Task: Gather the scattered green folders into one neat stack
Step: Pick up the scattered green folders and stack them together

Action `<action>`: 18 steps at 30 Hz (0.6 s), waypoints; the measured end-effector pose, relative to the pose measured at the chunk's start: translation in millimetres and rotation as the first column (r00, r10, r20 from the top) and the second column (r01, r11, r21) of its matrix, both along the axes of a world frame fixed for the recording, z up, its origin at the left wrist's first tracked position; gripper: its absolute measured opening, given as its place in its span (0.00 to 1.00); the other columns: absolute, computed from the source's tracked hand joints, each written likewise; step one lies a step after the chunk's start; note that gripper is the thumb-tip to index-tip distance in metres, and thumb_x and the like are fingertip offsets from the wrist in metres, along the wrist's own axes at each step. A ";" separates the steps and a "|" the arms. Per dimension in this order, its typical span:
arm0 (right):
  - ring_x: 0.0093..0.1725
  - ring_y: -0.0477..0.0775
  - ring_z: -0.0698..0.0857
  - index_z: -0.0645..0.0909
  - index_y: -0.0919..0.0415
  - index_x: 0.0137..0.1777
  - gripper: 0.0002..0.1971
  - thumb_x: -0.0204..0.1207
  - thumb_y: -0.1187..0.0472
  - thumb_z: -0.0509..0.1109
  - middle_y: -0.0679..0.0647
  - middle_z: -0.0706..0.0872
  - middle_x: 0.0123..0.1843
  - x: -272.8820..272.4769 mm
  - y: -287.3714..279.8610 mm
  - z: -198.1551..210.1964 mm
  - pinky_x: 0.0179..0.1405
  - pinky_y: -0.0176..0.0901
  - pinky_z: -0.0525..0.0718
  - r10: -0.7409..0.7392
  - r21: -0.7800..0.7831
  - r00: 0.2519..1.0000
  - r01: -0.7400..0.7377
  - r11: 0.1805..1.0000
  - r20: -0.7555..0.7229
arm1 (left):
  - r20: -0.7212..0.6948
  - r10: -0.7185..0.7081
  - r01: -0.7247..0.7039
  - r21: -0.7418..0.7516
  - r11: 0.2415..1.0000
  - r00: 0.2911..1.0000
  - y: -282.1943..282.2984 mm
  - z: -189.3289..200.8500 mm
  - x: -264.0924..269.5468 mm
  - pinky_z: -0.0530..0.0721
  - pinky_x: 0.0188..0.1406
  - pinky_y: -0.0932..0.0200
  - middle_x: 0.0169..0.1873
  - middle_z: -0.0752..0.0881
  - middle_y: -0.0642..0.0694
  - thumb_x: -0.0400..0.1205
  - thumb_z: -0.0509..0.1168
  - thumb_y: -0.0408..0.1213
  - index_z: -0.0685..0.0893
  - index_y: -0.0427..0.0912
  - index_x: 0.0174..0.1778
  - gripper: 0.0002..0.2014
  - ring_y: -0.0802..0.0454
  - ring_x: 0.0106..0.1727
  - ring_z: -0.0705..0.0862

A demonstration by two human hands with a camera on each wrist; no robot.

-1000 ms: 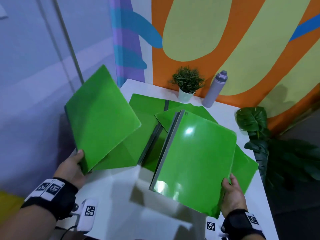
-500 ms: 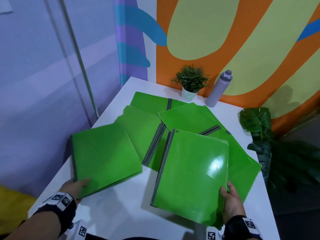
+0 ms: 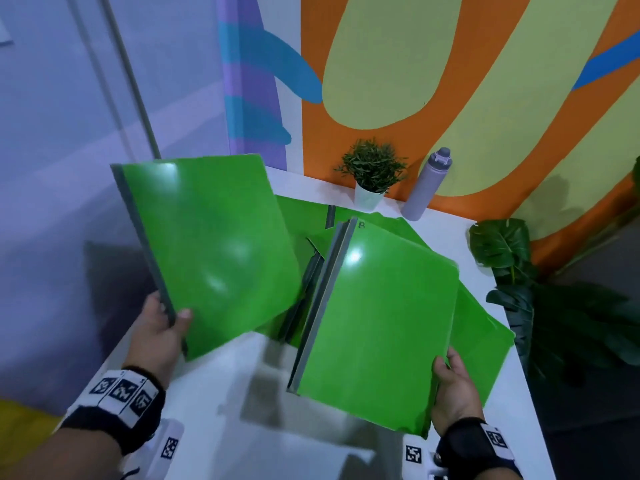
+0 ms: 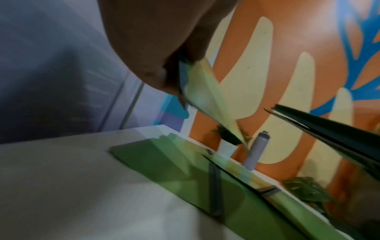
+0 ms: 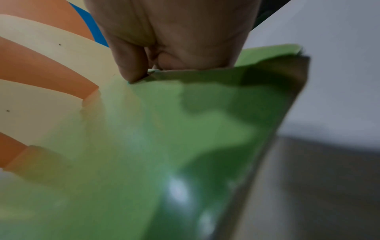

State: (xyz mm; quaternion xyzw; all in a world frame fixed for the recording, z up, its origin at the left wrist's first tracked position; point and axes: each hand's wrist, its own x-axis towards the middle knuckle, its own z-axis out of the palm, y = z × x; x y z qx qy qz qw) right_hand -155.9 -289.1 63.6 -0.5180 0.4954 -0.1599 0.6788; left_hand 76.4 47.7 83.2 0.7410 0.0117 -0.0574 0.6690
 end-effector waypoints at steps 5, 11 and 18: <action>0.81 0.63 0.60 0.60 0.56 0.80 0.26 0.83 0.66 0.57 0.59 0.60 0.84 25.6 2.6 -6.6 0.77 0.68 0.57 0.074 0.046 0.994 -0.078 0.996 0.082 | -0.327 -0.438 0.407 -0.163 0.899 0.837 -32.0 7.3 -22.0 0.72 0.67 0.25 0.71 0.78 0.49 0.83 0.58 0.24 0.75 0.58 0.63 0.22 0.40 0.71 0.75; 0.81 0.63 0.57 0.59 0.48 0.80 0.26 0.84 0.65 0.55 0.56 0.56 0.85 41.6 13.7 -22.6 0.76 0.70 0.57 0.199 0.029 0.979 -0.198 0.980 -0.049 | -0.413 -0.490 0.507 -0.075 0.859 0.768 -63.9 8.6 -55.4 0.55 0.79 0.36 0.84 0.56 0.48 0.85 0.52 0.52 0.54 0.54 0.81 0.28 0.45 0.84 0.54; 0.80 0.58 0.63 0.61 0.44 0.79 0.24 0.83 0.51 0.58 0.54 0.63 0.83 72.1 22.4 -38.4 0.77 0.59 0.62 0.424 -0.167 0.884 -0.457 0.874 -0.197 | -0.322 -0.343 0.403 0.139 0.905 0.882 -64.3 -14.9 -49.3 0.75 0.65 0.39 0.49 0.78 0.45 0.80 0.67 0.30 0.71 0.44 0.66 0.20 0.38 0.59 0.77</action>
